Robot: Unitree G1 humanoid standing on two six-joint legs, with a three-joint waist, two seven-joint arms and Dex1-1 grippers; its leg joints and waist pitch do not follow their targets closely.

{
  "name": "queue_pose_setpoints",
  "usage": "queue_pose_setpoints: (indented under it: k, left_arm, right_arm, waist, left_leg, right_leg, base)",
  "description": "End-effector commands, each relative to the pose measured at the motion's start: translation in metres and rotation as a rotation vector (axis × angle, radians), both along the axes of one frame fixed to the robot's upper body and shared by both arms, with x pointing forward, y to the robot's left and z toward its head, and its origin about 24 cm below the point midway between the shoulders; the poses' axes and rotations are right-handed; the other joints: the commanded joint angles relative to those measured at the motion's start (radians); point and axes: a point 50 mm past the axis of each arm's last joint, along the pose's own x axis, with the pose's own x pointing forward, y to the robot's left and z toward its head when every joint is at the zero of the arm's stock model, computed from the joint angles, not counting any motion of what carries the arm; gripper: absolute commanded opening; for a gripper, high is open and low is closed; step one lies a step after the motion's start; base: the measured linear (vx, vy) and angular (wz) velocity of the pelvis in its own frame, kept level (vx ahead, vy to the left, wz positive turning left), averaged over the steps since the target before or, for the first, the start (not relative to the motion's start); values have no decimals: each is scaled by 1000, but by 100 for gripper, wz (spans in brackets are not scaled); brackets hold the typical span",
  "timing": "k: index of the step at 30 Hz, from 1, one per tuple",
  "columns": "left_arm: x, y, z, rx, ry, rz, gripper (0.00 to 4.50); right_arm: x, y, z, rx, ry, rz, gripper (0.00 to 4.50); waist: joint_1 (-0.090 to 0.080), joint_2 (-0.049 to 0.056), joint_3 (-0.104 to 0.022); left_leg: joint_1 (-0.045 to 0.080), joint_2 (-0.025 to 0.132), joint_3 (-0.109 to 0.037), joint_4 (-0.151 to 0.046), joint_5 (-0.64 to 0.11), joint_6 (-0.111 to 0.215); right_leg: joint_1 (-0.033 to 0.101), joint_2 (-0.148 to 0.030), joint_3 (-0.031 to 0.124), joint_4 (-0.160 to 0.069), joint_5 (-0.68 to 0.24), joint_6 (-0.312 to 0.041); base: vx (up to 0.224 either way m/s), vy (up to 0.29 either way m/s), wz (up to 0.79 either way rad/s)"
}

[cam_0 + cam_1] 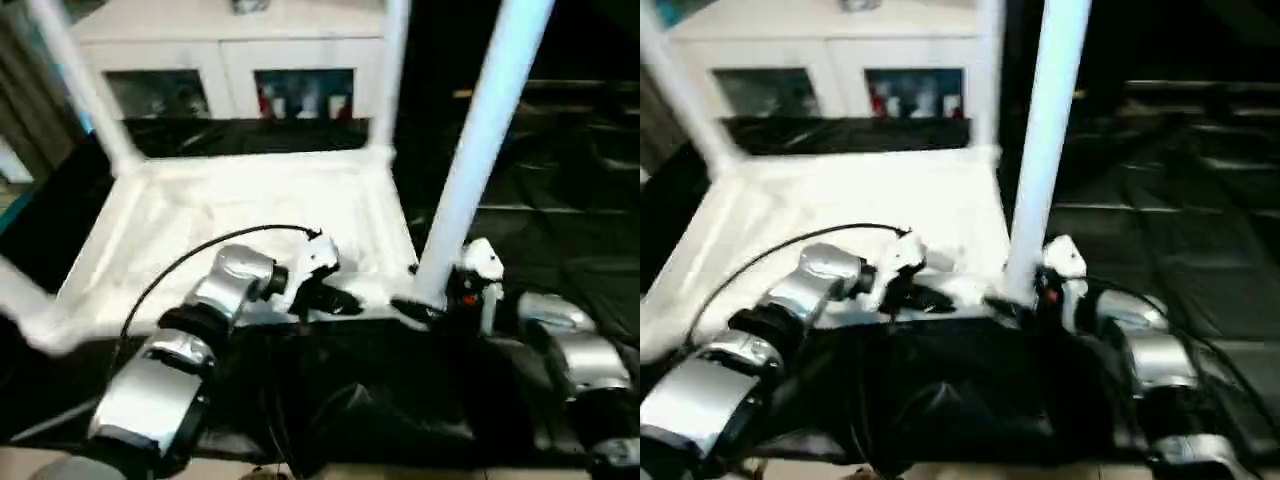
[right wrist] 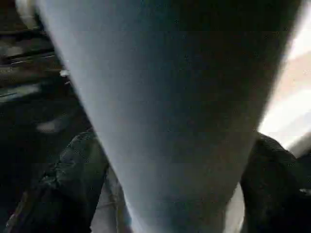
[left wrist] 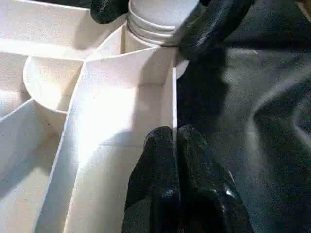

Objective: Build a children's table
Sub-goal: Rotate leg to tighten

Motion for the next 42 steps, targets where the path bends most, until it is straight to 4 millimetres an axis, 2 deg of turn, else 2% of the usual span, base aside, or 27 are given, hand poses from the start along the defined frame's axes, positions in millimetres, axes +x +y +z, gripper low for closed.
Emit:
queue_pose_setpoints:
  k: [1, 3, 6, 8, 10, 12, 15, 17, 19, 20, 22, 23, 24, 27, 28, 29, 30, 31, 32, 33, 34, 35, 36, 40, 41, 42]
  left_arm:
    - [-2, -1, 4, -7, 15, -59, 0]
    - [-2, 2, 4, -1, 21, -66, 0]
    - [-2, 6, 4, 11, 23, -72, 0]
    - [-2, 7, 4, 9, 22, -70, 0]
    - [-2, 7, 4, 4, 22, -69, 0]
    - [-2, 6, 4, -3, 15, -56, 0]
    - [0, 2, 3, -16, -2, -20, 0]
    - [3, -2, 3, -26, -25, 40, 0]
    - [10, -13, 5, -59, -60, 162, 0]
    - [10, -13, 5, -59, -60, 162, 0]
    - [15, -25, 6, -84, -85, 257, 0]
    - [15, -25, 6, -84, -85, 257, 0]
    - [15, -33, 5, -84, -94, 281, 0]
    - [11, -50, 0, -64, -107, 300, 0]
    - [8, -59, -2, -71, -104, 299, 0]
    - [8, -59, -2, -71, -104, 299, 0]
    - [6, -67, -2, -90, -92, 302, 0]
    - [4, -71, -2, -96, -87, 288, 0]
    - [3, -73, -2, -98, -88, 280, 0]
    - [3, -74, -2, -98, -88, 276, 0]
    - [3, -74, -1, -99, -91, 268, 0]
    - [3, -74, -1, -99, -91, 268, 0]
    - [3, -73, -1, -101, -97, 263, 0]
    - [5, -59, 1, -95, -112, 226, 0]
    - [5, -56, 2, -98, -112, 209, 0]
    - [5, -54, 2, -100, -112, 198, 0]
  right_arm:
    - [-8, 2, -7, -3, 57, 63, 386]
    - [-10, 0, -7, -8, 64, 78, 371]
    - [-12, -1, -8, -18, 81, 97, 350]
    - [-12, 0, -8, -13, 89, 100, 325]
    - [-13, 2, -9, -6, 94, 104, 316]
    - [-14, 5, -10, 2, 100, 110, 299]
    - [-17, 8, -13, 5, 104, 102, 282]
    - [-17, 9, -18, 0, 104, 41, 275]
    - [-11, 12, -31, -24, 104, -131, 272]
    - [-11, 12, -31, -24, 104, -131, 272]
    - [-5, 20, -44, -28, 118, -292, 271]
    - [-5, 20, -44, -28, 118, -292, 271]
    - [-2, 27, -49, -20, 132, -374, 270]
    - [7, 45, -58, 5, 161, -528, 270]
    - [11, 55, -59, 16, 175, -591, 270]
    - [11, 55, -59, 16, 175, -591, 270]
    - [15, 69, -59, 24, 172, -587, 270]
    - [14, 79, -55, 50, 160, -525, 270]
    - [14, 87, -52, 67, 145, -469, 270]
    - [13, 90, -50, 76, 138, -442, 270]
    - [13, 93, -47, 91, 126, -414, 326]
    - [13, 93, -47, 91, 126, -414, 340]
    - [13, 93, -45, 106, 127, -406, 342]
    - [10, 76, -36, 97, 75, -302, 386]
    - [9, 70, -34, 87, 62, -269, 391]
    - [8, 67, -33, 81, 55, -250, 391]
  waist:
    - [3, -26, -74]
    - [6, -25, -69]
    - [3, -24, -60]
    - [2, -23, -59]
    - [1, -22, -58]
    - [0, -23, -59]
    - [2, -24, -63]
    - [3, -25, -62]
    - [1, -25, -58]
    - [-2, -26, -56]
    - [-10, -24, -52]
    - [-10, -24, -52]
    - [-15, -28, -50]
    - [-27, -22, -42]
    - [-34, -13, -38]
    - [-47, -18, -35]
    - [-50, -19, -35]
    - [-57, -13, -34]
    - [-62, -13, -34]
    - [-63, -12, -35]
    - [-63, -8, -40]
    - [-63, -8, -40]
    - [-63, -10, -40]
    - [-58, -13, -47]
    - [-54, -15, -47]
    - [-46, -16, -46]
  left_leg:
    - [28, 61, -31, -44, -27, 193]
    - [25, 61, -30, -45, -55, 196]
    - [29, 66, -32, -61, -166, 136]
    - [33, 67, -33, -65, -208, 104]
    - [33, 68, -34, -70, -222, 84]
    - [33, 67, -34, -69, -219, 78]
    - [33, 65, -32, -63, -182, 92]
    - [31, 65, -31, -62, -162, 103]
    - [31, 64, -32, -66, -199, 89]
    - [33, 63, -33, -70, -234, 67]
    - [36, 63, -36, -77, -282, 29]
    - [36, 63, -36, -77, -282, 29]
    - [34, 59, -40, -81, -311, 13]
    - [43, 58, -44, -89, -394, -24]
    - [48, 56, -50, -92, -445, -45]
    - [54, 53, -54, -94, -504, -62]
    - [55, 52, -57, -94, -521, -65]
    - [60, 52, -60, -96, -558, -74]
    - [68, 51, -60, -95, -590, -73]
    - [68, 51, -60, -98, -594, -71]
    - [63, 54, -60, -104, -566, -64]
    - [63, 54, -60, -104, -566, -64]
    - [59, 55, -57, -106, -550, -61]
    - [48, 56, -51, -104, -468, -34]
    - [48, 57, -48, -101, -453, -24]
    - [52, 57, -40, -97, -433, -8]
  right_leg:
    - [40, -37, 21, -16, 142, -295]
    - [37, -38, 18, -21, 89, -289]
    - [36, -38, 19, -39, -91, -270]
    - [34, -38, 21, -44, -137, -263]
    - [35, -38, 21, -45, -153, -258]
    - [36, -38, 22, -43, -134, -258]
    - [37, -38, 23, -38, -71, -266]
    - [37, -39, 23, -36, -53, -267]
    - [33, -39, 22, -44, -118, -258]
    - [33, -40, 21, -52, -183, -246]
    - [28, -40, 24, -61, -272, -219]
    - [28, -40, 24, -61, -272, -219]
    - [32, -41, 22, -67, -327, -198]
    - [18, -40, 25, -82, -438, -157]
    - [14, -41, 23, -87, -495, -141]
    - [11, -39, 19, -95, -556, -119]
    - [12, -40, 18, -98, -578, -107]
    - [7, -38, 17, -103, -593, -95]
    - [4, -35, 14, -109, -589, -88]
    - [6, -35, 14, -110, -575, -89]
    - [15, -35, 17, -105, -500, -105]
    - [15, -35, 17, -105, -500, -105]
    - [16, -34, 19, -102, -454, -120]
    - [29, -36, 25, -87, -338, -162]
    - [30, -35, 26, -86, -320, -167]
    - [25, -35, 30, -86, -307, -178]
  base:
    - [0, 0, 0]
    - [0, 0, 0]
    - [0, 0, 0]
    - [0, 0, 0]
    - [0, 0, 0]
    - [0, 0, 0]
    - [0, 0, 0]
    - [0, 0, 0]
    - [0, 0, 0]
    - [0, 0, 0]
    - [0, 0, 0]
    - [0, 0, 0]
    - [0, 0, 0]
    - [0, 0, 0]
    - [0, 0, 0]
    - [0, 0, 0]
    - [0, 0, 0]
    - [0, 0, 0]
    - [0, 0, 0]
    - [0, 0, 0]
    - [0, 0, 0]
    - [0, 0, 0]
    - [0, 0, 0]
    - [0, 0, 0]
    - [0, 0, 0]
    - [0, 0, 0]
